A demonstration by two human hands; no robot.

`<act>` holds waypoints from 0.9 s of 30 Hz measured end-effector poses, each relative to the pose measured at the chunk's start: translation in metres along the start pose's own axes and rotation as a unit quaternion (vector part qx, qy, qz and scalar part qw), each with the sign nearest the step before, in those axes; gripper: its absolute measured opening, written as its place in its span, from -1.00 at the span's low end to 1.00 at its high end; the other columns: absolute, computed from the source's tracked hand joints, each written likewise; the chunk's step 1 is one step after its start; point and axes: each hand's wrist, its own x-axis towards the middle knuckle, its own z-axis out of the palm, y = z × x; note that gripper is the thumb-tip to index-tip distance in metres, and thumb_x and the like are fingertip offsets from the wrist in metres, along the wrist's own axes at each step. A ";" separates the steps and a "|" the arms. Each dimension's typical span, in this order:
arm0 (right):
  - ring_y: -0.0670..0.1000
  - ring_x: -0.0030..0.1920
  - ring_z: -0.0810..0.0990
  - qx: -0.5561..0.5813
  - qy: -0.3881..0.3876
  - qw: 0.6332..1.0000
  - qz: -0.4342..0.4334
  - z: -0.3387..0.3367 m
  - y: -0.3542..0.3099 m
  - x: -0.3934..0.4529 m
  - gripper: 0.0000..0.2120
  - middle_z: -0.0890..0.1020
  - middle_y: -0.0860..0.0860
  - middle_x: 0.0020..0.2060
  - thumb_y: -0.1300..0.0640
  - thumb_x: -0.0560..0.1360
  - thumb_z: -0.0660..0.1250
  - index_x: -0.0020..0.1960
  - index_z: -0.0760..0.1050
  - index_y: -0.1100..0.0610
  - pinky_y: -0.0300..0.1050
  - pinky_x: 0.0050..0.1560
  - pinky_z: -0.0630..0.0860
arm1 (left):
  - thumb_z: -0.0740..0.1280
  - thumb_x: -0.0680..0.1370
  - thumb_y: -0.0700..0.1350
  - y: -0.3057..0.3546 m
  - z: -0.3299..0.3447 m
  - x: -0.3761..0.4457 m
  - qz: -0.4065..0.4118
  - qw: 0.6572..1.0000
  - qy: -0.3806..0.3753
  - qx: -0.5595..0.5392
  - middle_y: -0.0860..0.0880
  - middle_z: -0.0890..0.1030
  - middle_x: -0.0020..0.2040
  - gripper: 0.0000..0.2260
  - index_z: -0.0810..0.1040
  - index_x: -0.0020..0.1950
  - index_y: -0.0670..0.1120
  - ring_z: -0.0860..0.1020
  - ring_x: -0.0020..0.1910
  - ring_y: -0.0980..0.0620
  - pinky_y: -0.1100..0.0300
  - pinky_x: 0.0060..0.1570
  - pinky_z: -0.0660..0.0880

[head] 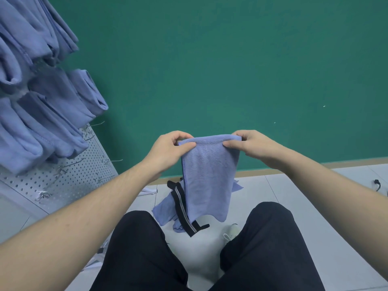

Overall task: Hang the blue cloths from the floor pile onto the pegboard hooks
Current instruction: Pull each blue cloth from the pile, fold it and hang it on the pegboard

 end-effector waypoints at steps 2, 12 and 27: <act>-0.02 0.03 0.62 0.049 0.019 0.999 -0.002 0.005 0.003 -0.001 -0.81 0.69 -0.05 -0.01 -0.05 0.56 0.39 0.03 0.62 0.05 -0.10 0.07 0.55 | 0.44 0.56 -0.06 -0.001 0.003 -0.002 -0.010 1.000 0.010 -0.024 0.07 0.68 -0.08 -0.98 0.65 -0.05 0.03 0.58 -0.14 0.11 0.07 0.04 0.58; -0.20 -0.13 0.47 0.055 0.187 0.979 -0.061 0.037 0.010 -0.005 -0.69 0.49 -0.12 -0.12 -0.08 0.70 0.07 0.05 0.41 0.14 -0.29 -0.08 0.37 | 0.35 0.58 0.05 0.003 0.026 -0.016 0.028 0.996 0.031 -0.084 -0.10 0.50 -0.27 -0.94 0.52 -0.08 0.14 0.42 -0.27 -0.01 0.06 -0.15 0.41; -0.03 0.00 0.67 0.151 0.153 0.975 -0.062 0.052 0.011 -0.001 -0.81 0.70 -0.04 -0.03 0.16 0.49 0.48 0.06 0.54 0.07 -0.09 0.05 0.59 | 0.40 0.58 -0.13 0.000 0.051 -0.031 -0.207 0.880 -0.038 -0.425 -0.14 0.71 0.11 -0.73 0.61 0.24 -0.20 0.67 0.12 -0.05 0.04 0.20 0.58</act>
